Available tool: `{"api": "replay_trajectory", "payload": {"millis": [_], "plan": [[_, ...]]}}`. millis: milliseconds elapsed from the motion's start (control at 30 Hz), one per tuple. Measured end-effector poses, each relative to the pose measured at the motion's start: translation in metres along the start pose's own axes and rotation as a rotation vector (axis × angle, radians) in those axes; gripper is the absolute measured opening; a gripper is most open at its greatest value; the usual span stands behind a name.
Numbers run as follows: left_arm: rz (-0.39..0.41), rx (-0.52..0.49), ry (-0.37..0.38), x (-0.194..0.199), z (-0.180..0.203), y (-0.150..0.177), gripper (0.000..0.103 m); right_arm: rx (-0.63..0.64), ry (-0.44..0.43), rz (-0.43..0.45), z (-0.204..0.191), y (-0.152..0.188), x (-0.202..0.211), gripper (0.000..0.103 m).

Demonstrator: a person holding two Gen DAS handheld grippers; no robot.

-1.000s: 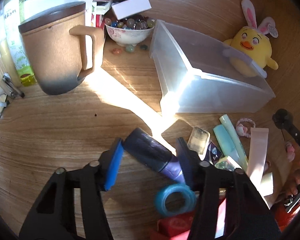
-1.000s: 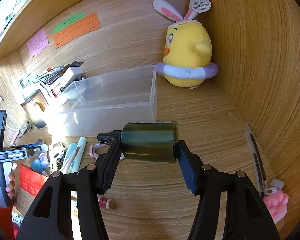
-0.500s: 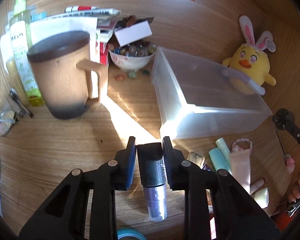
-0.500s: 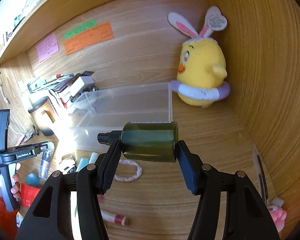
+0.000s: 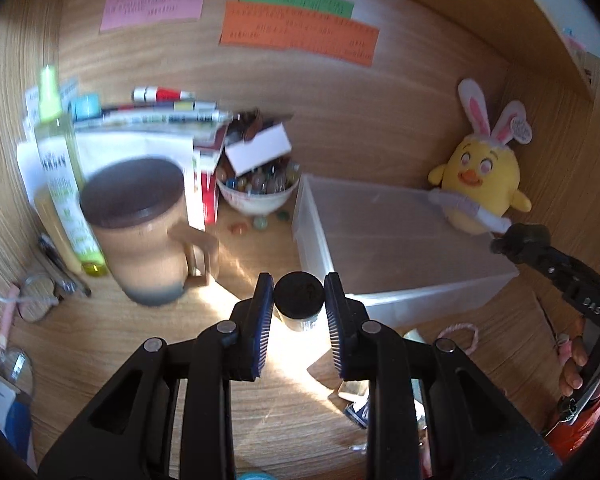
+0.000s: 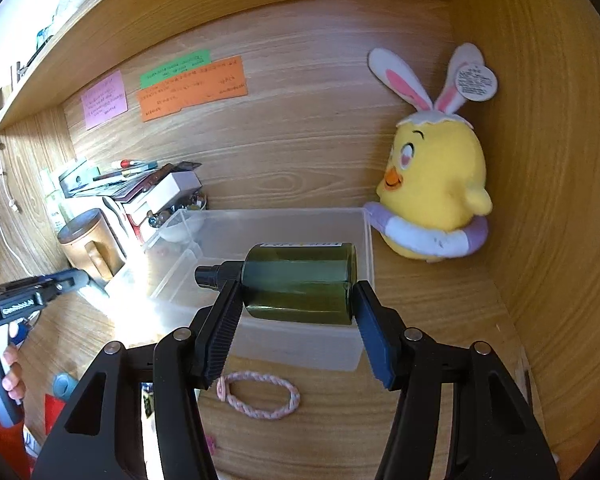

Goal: Organize objects
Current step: 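Lower the green bottle into the clear box and open the right gripper while the left gripper carries the tube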

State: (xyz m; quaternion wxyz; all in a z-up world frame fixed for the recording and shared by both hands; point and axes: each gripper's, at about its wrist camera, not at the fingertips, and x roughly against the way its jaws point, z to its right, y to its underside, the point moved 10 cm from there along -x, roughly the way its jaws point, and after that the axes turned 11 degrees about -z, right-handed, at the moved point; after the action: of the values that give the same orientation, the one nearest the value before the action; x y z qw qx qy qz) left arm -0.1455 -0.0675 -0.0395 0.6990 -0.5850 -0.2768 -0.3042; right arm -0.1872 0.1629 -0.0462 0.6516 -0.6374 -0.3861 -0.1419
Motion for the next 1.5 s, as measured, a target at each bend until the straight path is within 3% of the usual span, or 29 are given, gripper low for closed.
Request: {"api": "replay_trajectory", "payload": {"millis": [300, 533, 867, 1267, 1500], "plan": [[0.098, -0.027, -0.022, 0.031, 0.011, -0.037, 0.025, 0.046, 0.010, -0.013, -0.004, -0.021, -0.014, 0.053], [0.134, -0.076, -0.005, 0.037, 0.037, -0.058, 0.025, 0.059, 0.007, -0.073, -0.004, -0.024, -0.039, 0.053], [0.050, -0.122, 0.022, -0.010, 0.066, -0.057, 0.025, 0.093, 0.017, -0.171, -0.010, -0.015, -0.072, 0.053], [-0.068, -0.129, 0.016, -0.068, 0.072, -0.044, 0.025, 0.129, 0.027, -0.239, -0.018, -0.012, -0.098, 0.053], [-0.086, -0.120, 0.039, -0.078, 0.072, -0.040, 0.025, 0.131, 0.019, -0.256, -0.019, -0.012, -0.106, 0.053]]}}
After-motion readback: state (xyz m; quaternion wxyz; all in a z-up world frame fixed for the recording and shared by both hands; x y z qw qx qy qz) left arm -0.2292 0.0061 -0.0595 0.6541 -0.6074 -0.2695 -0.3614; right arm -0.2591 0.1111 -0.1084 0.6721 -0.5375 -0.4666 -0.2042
